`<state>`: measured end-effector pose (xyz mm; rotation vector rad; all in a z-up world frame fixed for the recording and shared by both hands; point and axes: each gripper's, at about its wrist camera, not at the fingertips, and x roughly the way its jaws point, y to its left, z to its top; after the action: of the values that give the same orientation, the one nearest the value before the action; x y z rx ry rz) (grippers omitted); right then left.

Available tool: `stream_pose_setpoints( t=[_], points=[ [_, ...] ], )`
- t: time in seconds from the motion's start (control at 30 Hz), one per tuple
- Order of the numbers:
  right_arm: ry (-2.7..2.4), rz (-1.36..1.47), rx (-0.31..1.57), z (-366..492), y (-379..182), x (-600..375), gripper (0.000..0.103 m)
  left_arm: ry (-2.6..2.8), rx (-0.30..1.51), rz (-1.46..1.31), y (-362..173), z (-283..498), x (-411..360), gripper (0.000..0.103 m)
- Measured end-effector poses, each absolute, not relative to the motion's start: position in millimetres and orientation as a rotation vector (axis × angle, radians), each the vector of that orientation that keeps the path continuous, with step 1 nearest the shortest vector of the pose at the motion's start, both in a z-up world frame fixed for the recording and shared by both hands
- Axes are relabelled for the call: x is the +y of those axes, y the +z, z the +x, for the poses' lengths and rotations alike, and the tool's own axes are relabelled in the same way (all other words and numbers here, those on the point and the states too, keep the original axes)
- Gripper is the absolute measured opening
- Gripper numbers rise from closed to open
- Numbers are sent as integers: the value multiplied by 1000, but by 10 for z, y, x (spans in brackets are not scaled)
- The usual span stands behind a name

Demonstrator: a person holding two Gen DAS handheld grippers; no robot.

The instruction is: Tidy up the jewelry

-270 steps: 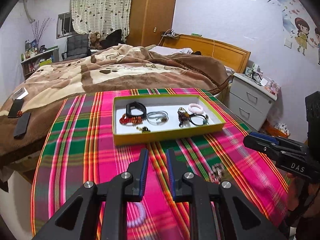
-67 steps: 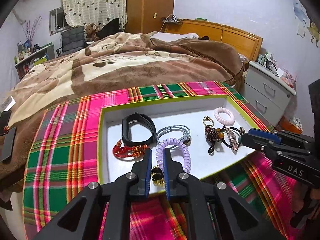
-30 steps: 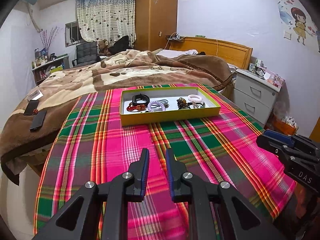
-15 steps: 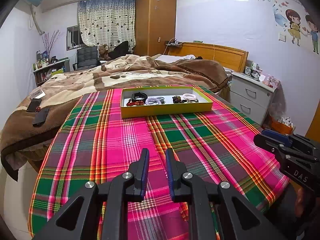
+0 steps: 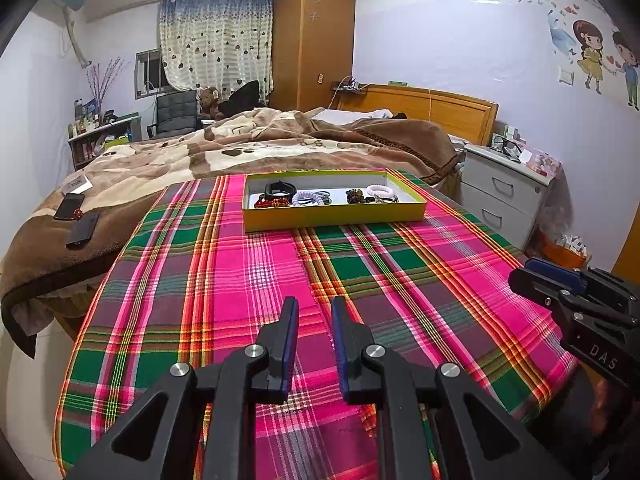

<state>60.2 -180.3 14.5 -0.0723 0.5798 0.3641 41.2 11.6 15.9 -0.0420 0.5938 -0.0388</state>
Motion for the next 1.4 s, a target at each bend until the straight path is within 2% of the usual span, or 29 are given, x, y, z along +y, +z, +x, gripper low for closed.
stream_pose_setpoints(
  t=[1.4],
  points=[
    [365, -74, 586, 551, 146, -1785, 29, -40, 592, -36, 152, 379, 98, 16]
  ],
)
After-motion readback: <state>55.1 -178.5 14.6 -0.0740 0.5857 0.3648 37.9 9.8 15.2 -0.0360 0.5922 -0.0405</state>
